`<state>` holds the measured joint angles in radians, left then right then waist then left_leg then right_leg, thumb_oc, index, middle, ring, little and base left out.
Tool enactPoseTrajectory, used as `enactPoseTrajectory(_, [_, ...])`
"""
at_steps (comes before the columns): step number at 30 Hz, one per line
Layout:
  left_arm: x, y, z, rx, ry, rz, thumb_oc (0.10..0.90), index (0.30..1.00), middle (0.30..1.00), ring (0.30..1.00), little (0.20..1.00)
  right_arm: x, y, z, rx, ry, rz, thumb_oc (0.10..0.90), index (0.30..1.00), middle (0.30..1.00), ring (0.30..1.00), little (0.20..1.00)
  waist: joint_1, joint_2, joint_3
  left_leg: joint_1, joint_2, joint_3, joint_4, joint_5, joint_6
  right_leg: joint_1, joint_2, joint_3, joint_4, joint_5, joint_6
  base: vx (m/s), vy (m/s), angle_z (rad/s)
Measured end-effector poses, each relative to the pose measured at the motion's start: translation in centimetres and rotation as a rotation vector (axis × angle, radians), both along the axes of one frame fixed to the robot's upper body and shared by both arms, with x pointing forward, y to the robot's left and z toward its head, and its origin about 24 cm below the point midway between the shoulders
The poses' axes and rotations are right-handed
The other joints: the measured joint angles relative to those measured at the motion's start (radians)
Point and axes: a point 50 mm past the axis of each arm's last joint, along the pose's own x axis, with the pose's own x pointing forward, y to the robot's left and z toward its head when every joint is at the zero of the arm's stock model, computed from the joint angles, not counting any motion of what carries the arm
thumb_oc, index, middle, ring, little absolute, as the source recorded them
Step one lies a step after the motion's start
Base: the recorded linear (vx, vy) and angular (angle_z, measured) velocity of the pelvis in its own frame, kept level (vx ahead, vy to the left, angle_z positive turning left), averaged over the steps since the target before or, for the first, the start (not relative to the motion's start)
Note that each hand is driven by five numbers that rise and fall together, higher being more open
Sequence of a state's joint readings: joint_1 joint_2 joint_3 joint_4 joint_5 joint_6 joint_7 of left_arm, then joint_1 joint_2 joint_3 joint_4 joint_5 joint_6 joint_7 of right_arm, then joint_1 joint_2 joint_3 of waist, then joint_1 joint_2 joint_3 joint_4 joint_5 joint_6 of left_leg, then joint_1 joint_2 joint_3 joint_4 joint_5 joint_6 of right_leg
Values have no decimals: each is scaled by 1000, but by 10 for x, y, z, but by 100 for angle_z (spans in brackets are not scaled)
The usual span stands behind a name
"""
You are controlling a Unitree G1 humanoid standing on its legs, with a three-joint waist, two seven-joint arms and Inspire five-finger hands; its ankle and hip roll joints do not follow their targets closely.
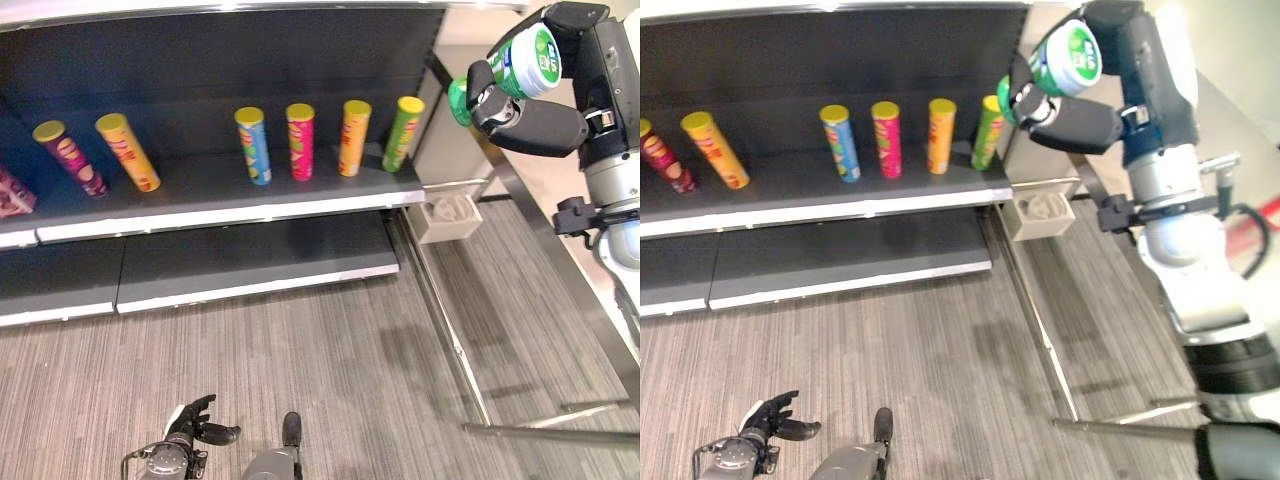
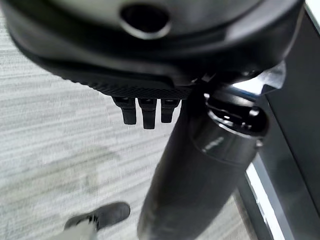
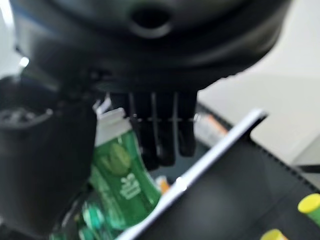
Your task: Put the goods on the table back onto the shelves and tidy them up.
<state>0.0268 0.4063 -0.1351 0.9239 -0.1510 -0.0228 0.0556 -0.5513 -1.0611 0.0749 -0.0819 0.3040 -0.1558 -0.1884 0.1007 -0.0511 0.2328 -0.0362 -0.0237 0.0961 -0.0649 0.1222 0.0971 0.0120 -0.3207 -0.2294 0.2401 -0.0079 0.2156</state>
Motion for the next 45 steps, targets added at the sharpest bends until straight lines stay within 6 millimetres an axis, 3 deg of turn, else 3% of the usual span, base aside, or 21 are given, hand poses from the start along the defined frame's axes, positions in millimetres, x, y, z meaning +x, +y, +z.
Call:
enactPoseTrajectory(2, [-3, -7, -5, -18, 23, -2, 800, 900, 900, 900, 900, 1, 1, 11, -3, -20, 24, 400, 300, 300, 300, 300, -34, 36, 16, 21, 25, -49, -4, -23, 18, -103, 184, 106, -24, -59, -49, 110, 9, 49])
enactPoseTrajectory(3, [-8, -6, -7, -17, 40, 3, 800, 900, 900, 900, 900, 1, -2, 15, -4, -24, 15, 400, 300, 300, 300, 300, -57, 43, 19, 32, 24, -61, -16, -17, 11, -139, 232, 95, -74, -52, -59, 148, 2, 64])
enactPoseTrajectory(5, [-14, -11, -11, -32, 56, 2, 800, 900, 900, 900, 900, -1, -4, 23, -6, -39, 13, 400, 300, 300, 300, 300, -60, 16, 18, 60, -11, -52, -25, -11, 1, -199, 235, 79, -123, -2, -77, 232, -3, 31])
enactPoseTrajectory(7, [-20, -20, -17, -57, 80, 14, 800, 900, 900, 900, 900, -3, -2, 29, 10, -69, 40, 400, 300, 300, 300, 300, -70, 9, 13, 62, -28, -94, -11, -63, 35, -308, 270, 108, -144, 49, -76, 197, -18, 34])
enactPoseTrajectory(8, [-23, -22, -19, -68, 94, 8, 800, 900, 900, 900, 900, -3, -3, 31, 8, -76, 39, 400, 300, 300, 300, 300, -101, 9, 17, 67, -29, -118, -7, -69, 25, -322, 272, 110, -217, 76, -44, 205, -46, 92])
enactPoseTrajectory(10, [-28, -28, -22, -91, 109, -5, 800, 900, 900, 900, 900, -1, -8, 31, 14, -67, 15, 400, 300, 300, 300, 300, -115, -15, 9, 116, -48, -155, -27, -84, 2, -317, 235, 86, -279, 91, -38, 236, -101, 101])
enactPoseTrajectory(12, [-31, -29, -23, -93, 110, -4, 800, 900, 900, 900, 900, -1, -12, 33, 21, -66, 1, 400, 300, 300, 300, 300, -111, -36, -3, 141, -56, -202, -31, -112, -39, -290, 205, 63, -227, 111, -64, 306, -146, 73])
enactPoseTrajectory(14, [-30, -35, -24, -110, 105, -4, 800, 900, 900, 900, 900, 6, -11, 46, 1, -63, -14, 400, 300, 300, 300, 300, -109, -6, -17, 159, 11, -213, -28, -153, -101, -247, 260, 10, -267, 128, -78, 272, -127, 52])
enactPoseTrajectory(18, [-26, -39, -24, -119, 92, -12, 800, 900, 900, 900, 900, 5, -13, 56, -18, -72, -21, 400, 300, 300, 300, 300, -88, -3, -18, 195, 94, -193, 25, -173, -146, -164, 352, 1, -307, 155, -112, 225, -134, 30])
enactPoseTrajectory(21, [-26, -44, -24, -128, 90, -35, 800, 900, 900, 900, 900, 7, -7, 62, -32, -83, -6, 400, 300, 300, 300, 300, -75, -26, -11, 155, 80, -165, 219, -188, -198, -78, 355, -3, -332, 135, -172, 65, -96, 21])
enactPoseTrajectory(23, [-23, -40, -21, -125, 70, -22, 800, 900, 900, 900, 900, 10, 3, 67, -52, -86, 21, 400, 300, 300, 300, 300, -63, -60, 6, 29, 40, -181, 499, -196, -254, -64, 336, 4, -341, 97, -208, 47, -68, -13])
enactPoseTrajectory(24, [-20, -41, -20, -145, 45, 8, 800, 900, 900, 900, 900, 11, 8, 68, -64, -86, 35, 400, 300, 300, 300, 300, -51, -59, 11, -25, 29, -202, 579, -171, -283, -63, 335, -21, -334, 39, -171, 90, -18, -33])
enactPoseTrajectory(25, [-14, -46, -18, -167, 12, 25, 800, 900, 900, 900, 900, 11, 12, 73, -93, -88, 36, 400, 300, 300, 300, 300, -34, -17, 11, -87, 92, -209, 639, -149, -293, -109, 358, -43, -194, 5, -270, 140, 31, -5])
enactPoseTrajectory(26, [-6, -43, -13, -157, -19, -3, 800, 900, 900, 900, 900, 9, 10, 78, -113, -94, 23, 400, 300, 300, 300, 300, -34, -31, 16, -115, 97, -191, 686, -177, -301, -116, 302, -27, -87, -24, -319, 170, 71, 40])
enactPoseTrajectory(27, [-2, -38, -12, -138, -10, 3, 800, 900, 900, 900, 900, 11, 12, 77, -105, -89, 35, 400, 300, 300, 300, 300, -53, -50, 19, -128, 139, -128, 590, -204, -255, -76, 330, -35, -159, 4, -300, 239, 157, 61])
enactPoseTrajectory(28, [-6, -38, -15, -138, 9, 4, 800, 900, 900, 900, 900, 9, 16, 85, -119, -106, 48, 400, 300, 300, 300, 300, -49, -62, 17, -100, 143, -106, 307, -196, -257, -44, 344, -15, -245, 52, -294, 229, 197, 24])
enactPoseTrajectory(30, [-7, -37, -16, -140, 14, 11, 800, 900, 900, 900, 900, 11, 15, 85, -104, -109, 55, 400, 300, 300, 300, 300, -27, -56, 21, -85, 150, -137, 125, -172, -276, 2, 373, 18, -338, 90, -266, 220, 177, -34])
enactPoseTrajectory(32, [-7, -36, -15, -134, 15, 14, 800, 900, 900, 900, 900, 20, 19, 78, -121, -59, 51, 400, 300, 300, 300, 300, -6, -49, 19, -22, 147, -169, -19, -110, -264, 20, 381, 27, -341, 60, -262, 186, 178, -65])
enactPoseTrajectory(36, [-24, -37, -22, -140, 64, 27, 800, 900, 900, 900, 900, 19, 26, 73, -136, -50, 79, 400, 300, 300, 300, 300, -46, -4, -2, 32, 118, -149, -30, -79, -250, 57, 390, 29, -340, 67, -267, 102, 155, -29])
enactPoseTrajectory(38, [-29, -37, -23, -140, 77, 31, 800, 900, 900, 900, 900, 19, 21, 76, -122, -53, 54, 400, 300, 300, 300, 300, -48, 21, -16, 48, 111, -118, -25, 5, -199, 61, 384, 45, -334, 74, -274, 25, 100, -29])
enactPoseTrajectory(45, [-30, -25, -20, -99, 72, 58, 800, 900, 900, 900, 900, 44, -1, 69, -58, 32, -67, 400, 300, 300, 300, 300, 14, 4, -26, 50, 28, -107, -24, -6, -141, 67, 299, 45, -335, 63, -198, 26, 70, 7])
